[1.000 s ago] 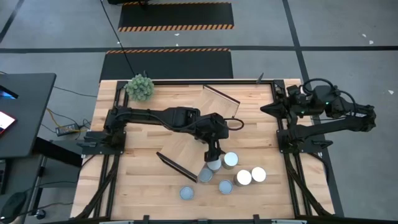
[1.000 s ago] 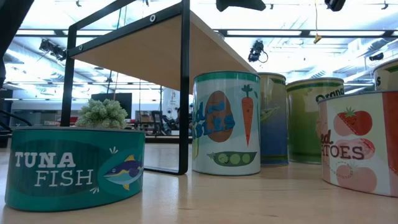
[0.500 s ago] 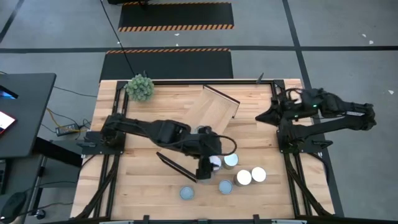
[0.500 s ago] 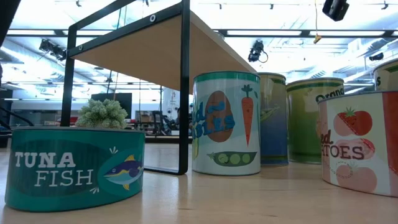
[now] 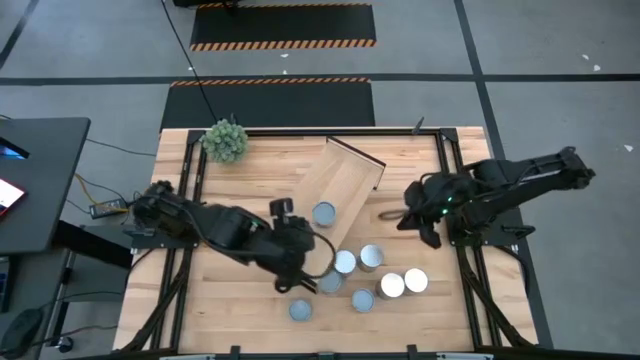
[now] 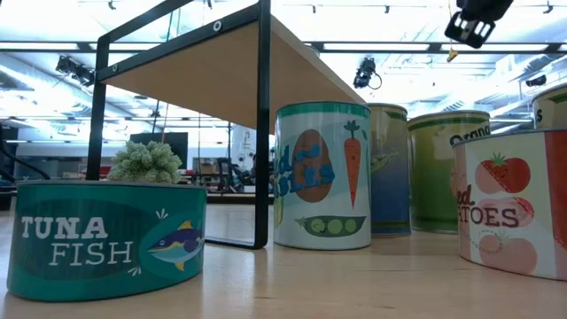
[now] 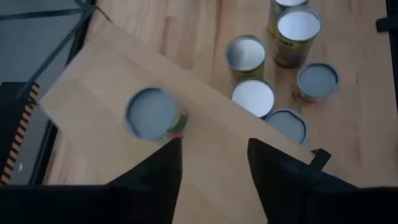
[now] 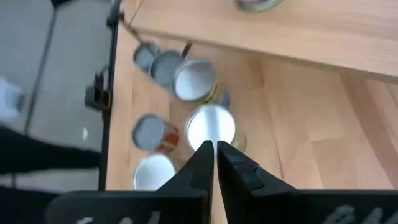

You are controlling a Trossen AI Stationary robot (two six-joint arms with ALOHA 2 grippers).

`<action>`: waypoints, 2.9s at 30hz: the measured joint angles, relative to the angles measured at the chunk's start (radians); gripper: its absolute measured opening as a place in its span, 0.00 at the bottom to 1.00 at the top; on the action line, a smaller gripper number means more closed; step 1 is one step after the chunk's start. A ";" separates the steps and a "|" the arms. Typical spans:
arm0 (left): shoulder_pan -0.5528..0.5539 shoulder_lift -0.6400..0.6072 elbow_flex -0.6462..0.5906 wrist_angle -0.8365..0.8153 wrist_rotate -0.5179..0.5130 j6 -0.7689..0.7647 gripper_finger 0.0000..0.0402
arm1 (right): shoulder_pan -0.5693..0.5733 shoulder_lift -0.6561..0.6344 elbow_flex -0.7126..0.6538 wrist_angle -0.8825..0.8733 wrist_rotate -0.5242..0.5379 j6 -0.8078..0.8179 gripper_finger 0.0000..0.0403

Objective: Pick and place cans onto a shelf
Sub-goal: Put the canned carrot on the shelf

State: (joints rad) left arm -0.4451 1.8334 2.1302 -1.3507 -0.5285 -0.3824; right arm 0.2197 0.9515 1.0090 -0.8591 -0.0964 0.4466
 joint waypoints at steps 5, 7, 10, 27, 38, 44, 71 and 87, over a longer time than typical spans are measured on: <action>0.021 -0.127 -0.135 0.042 -0.002 0.002 0.37 | 0.071 0.128 0.104 -0.115 0.001 -0.046 0.09; 0.035 -0.188 -0.211 0.086 -0.003 0.006 0.35 | 0.103 0.172 0.137 -0.142 0.001 -0.057 0.14; 0.057 -0.277 -0.339 0.168 -0.003 0.009 0.33 | 0.154 0.232 0.178 -0.195 -0.008 -0.063 0.24; 0.184 -0.577 -0.586 0.290 0.032 0.011 0.33 | 0.441 0.459 0.214 -0.283 0.133 -0.055 0.85; 0.220 -0.632 -0.587 0.293 0.040 0.038 0.33 | 0.492 0.549 0.182 -0.248 0.134 -0.013 0.86; 0.220 -0.633 -0.587 0.292 0.067 0.038 0.33 | 0.511 0.578 0.181 -0.256 0.144 0.007 0.87; 0.220 -0.632 -0.587 0.284 0.071 0.052 0.33 | 0.505 0.600 -0.044 -0.120 0.092 -0.002 0.85; 0.235 -0.632 -0.587 0.294 0.161 0.047 0.33 | 0.343 0.434 -0.037 -0.352 0.137 -0.265 0.74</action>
State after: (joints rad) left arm -0.2101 1.2018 1.5436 -1.0567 -0.3671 -0.3357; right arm 0.5630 1.3856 0.9721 -1.2115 0.0401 0.1817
